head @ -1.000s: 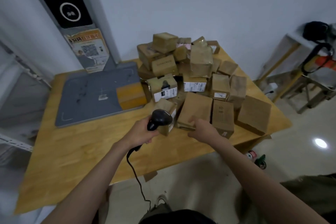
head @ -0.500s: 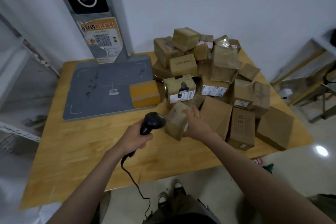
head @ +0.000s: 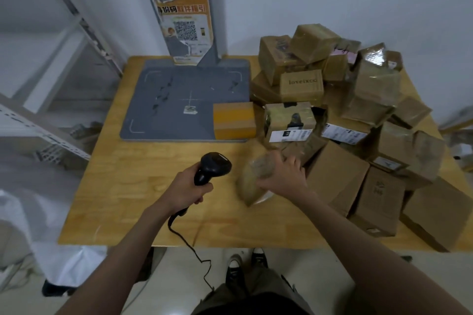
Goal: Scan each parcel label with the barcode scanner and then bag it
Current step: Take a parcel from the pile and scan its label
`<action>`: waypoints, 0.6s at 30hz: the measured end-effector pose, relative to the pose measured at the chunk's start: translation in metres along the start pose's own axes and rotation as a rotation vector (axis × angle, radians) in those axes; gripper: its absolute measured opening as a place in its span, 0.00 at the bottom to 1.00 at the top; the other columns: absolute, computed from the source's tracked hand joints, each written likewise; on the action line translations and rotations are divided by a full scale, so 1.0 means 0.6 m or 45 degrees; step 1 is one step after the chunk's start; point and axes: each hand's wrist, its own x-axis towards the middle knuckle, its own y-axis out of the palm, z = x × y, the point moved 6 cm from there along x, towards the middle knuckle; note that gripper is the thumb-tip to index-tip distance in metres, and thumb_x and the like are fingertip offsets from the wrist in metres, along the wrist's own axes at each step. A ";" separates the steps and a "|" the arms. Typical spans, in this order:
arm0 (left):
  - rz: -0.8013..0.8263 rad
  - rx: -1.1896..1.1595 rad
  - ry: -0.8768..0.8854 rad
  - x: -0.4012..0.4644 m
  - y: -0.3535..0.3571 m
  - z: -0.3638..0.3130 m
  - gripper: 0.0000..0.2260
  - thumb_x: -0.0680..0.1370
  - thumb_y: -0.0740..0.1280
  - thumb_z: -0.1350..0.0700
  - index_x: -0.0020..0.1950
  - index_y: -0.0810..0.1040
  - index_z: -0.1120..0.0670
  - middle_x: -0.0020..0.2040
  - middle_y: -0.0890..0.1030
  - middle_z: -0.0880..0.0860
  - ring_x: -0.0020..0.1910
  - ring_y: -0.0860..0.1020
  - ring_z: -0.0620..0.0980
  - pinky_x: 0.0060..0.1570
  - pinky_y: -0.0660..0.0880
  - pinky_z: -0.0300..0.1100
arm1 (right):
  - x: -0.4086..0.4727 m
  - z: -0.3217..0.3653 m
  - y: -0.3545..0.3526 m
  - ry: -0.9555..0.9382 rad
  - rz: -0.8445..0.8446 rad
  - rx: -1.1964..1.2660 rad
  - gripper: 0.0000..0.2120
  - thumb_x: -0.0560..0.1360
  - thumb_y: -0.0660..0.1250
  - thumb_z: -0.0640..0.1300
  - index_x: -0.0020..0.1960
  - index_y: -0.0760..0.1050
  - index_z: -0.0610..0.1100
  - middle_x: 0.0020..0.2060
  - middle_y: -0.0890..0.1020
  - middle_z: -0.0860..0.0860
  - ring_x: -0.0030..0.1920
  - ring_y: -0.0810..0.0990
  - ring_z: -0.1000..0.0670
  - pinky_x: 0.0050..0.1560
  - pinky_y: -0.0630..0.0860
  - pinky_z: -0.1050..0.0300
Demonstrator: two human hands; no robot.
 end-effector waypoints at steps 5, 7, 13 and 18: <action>-0.065 -0.007 -0.017 -0.005 -0.018 0.010 0.14 0.75 0.69 0.64 0.56 0.75 0.49 0.36 0.80 0.51 0.28 0.79 0.47 0.32 0.76 0.42 | -0.001 -0.010 0.057 0.239 0.231 0.673 0.43 0.61 0.71 0.65 0.72 0.60 0.59 0.66 0.72 0.46 0.67 0.70 0.40 0.65 0.73 0.39; -0.085 0.000 -0.024 -0.007 -0.023 0.014 0.14 0.75 0.69 0.64 0.54 0.75 0.48 0.35 0.80 0.51 0.28 0.79 0.46 0.33 0.76 0.42 | -0.008 -0.014 0.079 0.293 0.315 0.896 0.34 0.69 0.72 0.60 0.71 0.62 0.60 0.63 0.73 0.49 0.60 0.76 0.43 0.57 0.80 0.41; -0.106 -0.023 -0.056 -0.017 -0.018 0.022 0.14 0.75 0.69 0.65 0.49 0.74 0.45 0.37 0.80 0.51 0.28 0.78 0.46 0.31 0.75 0.40 | -0.016 -0.026 0.122 0.157 0.270 0.951 0.37 0.78 0.69 0.43 0.79 0.53 0.55 0.74 0.62 0.44 0.65 0.74 0.37 0.41 0.84 0.51; -0.096 -0.019 -0.089 -0.023 -0.008 0.032 0.14 0.75 0.69 0.64 0.53 0.74 0.47 0.38 0.80 0.52 0.29 0.79 0.47 0.32 0.76 0.41 | -0.019 -0.002 0.133 -0.169 0.103 0.401 0.51 0.66 0.79 0.55 0.79 0.52 0.55 0.79 0.48 0.50 0.77 0.54 0.43 0.72 0.67 0.38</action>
